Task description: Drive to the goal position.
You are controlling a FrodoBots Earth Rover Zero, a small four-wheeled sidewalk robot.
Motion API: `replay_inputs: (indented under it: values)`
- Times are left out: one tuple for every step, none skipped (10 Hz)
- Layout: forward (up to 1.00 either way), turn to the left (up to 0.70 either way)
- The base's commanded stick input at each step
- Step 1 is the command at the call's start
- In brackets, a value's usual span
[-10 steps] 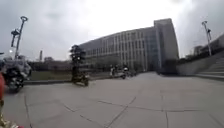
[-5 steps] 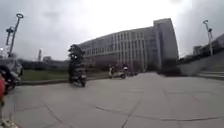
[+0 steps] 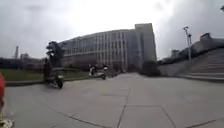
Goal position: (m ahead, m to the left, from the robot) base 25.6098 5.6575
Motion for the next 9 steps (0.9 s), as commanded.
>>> replay_inputs:
  values:
    - [0.7,-0.35]
    - [0.7,-0.35]
    - [0.7,-0.35]
    - [0.7,-0.16]
    - [0.7,0.0]
    - [0.7,0.0]
    - [0.7,0.11]
    - [0.7,0.35]
    - [0.7,0.35]
